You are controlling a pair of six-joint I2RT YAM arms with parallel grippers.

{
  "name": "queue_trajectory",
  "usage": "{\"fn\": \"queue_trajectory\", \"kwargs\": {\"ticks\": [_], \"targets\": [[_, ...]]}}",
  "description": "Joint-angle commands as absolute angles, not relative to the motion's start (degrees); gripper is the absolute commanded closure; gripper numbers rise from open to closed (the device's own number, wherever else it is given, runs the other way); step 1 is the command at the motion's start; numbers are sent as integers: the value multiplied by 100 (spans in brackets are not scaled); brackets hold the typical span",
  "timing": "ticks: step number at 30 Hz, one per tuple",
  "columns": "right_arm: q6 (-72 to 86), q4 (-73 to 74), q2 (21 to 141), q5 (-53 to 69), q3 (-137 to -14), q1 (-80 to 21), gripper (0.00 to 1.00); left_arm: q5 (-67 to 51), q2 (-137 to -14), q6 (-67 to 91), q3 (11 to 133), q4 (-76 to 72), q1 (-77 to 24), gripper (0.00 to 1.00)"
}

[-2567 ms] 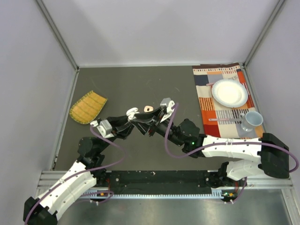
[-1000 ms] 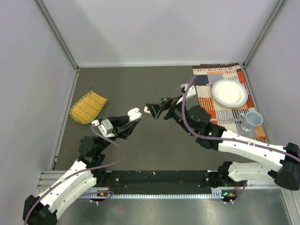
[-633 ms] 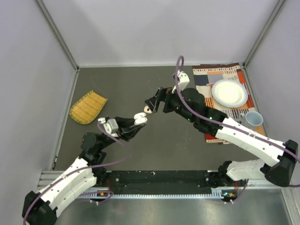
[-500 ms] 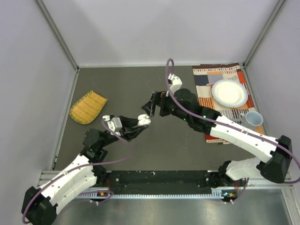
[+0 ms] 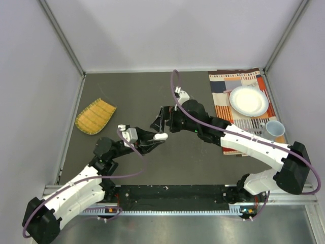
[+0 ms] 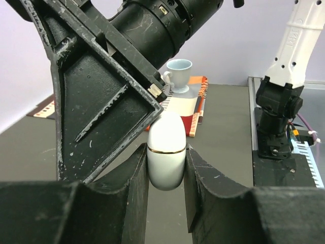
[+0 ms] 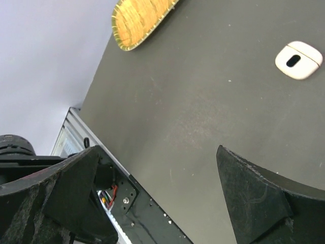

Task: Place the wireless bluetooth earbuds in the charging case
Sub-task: Close the charging case with the earbuds, then place the charging case with the earbuds at the center of the board.

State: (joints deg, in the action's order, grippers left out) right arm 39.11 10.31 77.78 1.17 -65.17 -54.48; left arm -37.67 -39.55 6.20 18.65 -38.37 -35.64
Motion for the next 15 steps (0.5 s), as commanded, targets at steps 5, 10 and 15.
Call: {"fn": "queue_trajectory", "kwargs": {"ticks": [5, 10, 15], "targets": [[4630, 1160, 7419, -973, -5697, -5467, 1, -2884, -4201, 1192, 2293, -3887, -3568, 100], [5815, 1353, 6769, -2562, -5142, -5458, 1, -2294, -4675, 2036, 2698, -3007, -3568, 100], [6143, 1652, 6171, -3392, -4676, -5432, 1, -2346, -5457, 2855, 3014, -2592, -3560, 100]]}}
